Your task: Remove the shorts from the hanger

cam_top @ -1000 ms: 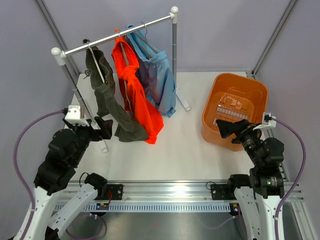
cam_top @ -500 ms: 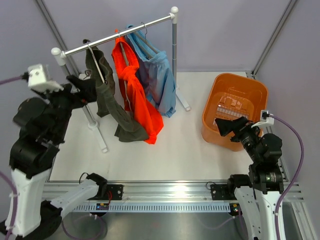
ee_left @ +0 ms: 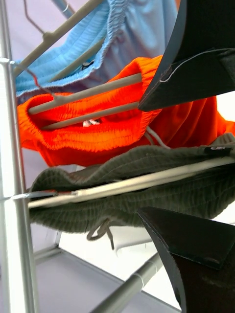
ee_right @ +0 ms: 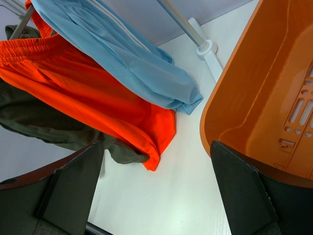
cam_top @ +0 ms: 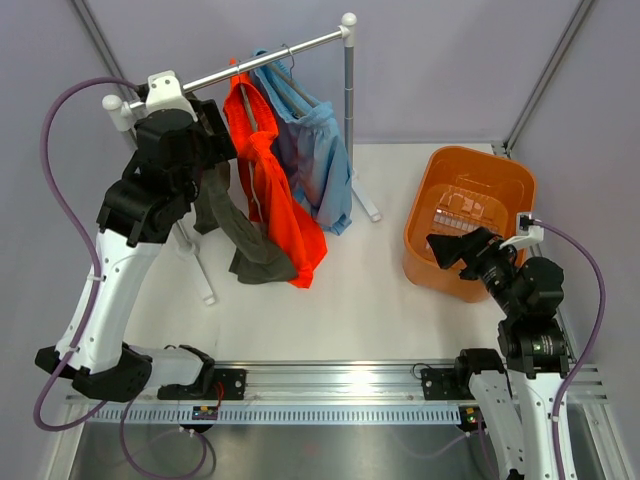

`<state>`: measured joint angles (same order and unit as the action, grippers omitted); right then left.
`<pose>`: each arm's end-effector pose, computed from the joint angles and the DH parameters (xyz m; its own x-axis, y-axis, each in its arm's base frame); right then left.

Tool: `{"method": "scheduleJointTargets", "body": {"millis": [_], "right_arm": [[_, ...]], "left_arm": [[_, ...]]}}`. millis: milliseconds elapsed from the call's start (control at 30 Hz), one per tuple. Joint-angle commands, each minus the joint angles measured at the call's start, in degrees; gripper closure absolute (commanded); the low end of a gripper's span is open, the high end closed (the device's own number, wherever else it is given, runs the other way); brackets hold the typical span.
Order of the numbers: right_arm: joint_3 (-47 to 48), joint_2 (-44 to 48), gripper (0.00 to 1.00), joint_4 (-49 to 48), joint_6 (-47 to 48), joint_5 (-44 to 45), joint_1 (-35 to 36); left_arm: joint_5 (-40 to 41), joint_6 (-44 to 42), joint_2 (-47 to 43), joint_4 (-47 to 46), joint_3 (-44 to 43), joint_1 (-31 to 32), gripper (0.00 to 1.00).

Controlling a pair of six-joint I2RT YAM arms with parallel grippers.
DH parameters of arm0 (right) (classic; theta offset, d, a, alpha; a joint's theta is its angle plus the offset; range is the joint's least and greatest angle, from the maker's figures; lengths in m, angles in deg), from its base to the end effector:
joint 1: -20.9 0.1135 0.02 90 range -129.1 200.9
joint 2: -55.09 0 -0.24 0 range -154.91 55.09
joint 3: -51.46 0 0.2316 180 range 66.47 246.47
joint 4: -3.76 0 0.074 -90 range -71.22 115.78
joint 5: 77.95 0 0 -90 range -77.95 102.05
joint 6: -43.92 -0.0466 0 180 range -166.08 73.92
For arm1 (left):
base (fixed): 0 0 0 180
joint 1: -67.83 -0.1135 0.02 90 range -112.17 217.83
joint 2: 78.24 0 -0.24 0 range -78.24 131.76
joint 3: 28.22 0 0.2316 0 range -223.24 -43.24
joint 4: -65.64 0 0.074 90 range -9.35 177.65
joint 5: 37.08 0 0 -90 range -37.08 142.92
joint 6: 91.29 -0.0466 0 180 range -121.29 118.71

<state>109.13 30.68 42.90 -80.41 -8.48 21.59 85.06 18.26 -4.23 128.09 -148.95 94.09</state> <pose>0.1119 0.0177 0.3277 -0.2877 0.5247 -0.8012 -0.2396 0.7705 0.5907 0.2099 -0.0759 0.4821 -0.2008 -0.2169 -0.9553 -0.1611 0.9692 -0.1862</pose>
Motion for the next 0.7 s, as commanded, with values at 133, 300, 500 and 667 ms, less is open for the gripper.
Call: {"method": "scheduleJointTargets", "body": {"millis": [133,300,500,667], "right_arm": [[2.3,0.8,0.01,3.0,2.4,-0.8,-0.2],[2.7,1.0,0.0,4.2,2.8,0.1,-0.2],[3.3,0.3,0.01,4.3,2.9,0.1,-0.2],[3.8,0.0,0.0,5.0,3.5,0.1,-0.2]], "left_arm": [[6.8,-1.7,2.2,-3.7,-3.6,-0.9,0.17],[2.6,-0.7,4.0,-3.5,-3.9,-4.9,0.17],[-0.7,-0.8,5.3,-5.9,-1.8,-7.4,0.18],[-3.1,-1.2,6.9,-7.0,-2.0,-8.8,0.18]]}}
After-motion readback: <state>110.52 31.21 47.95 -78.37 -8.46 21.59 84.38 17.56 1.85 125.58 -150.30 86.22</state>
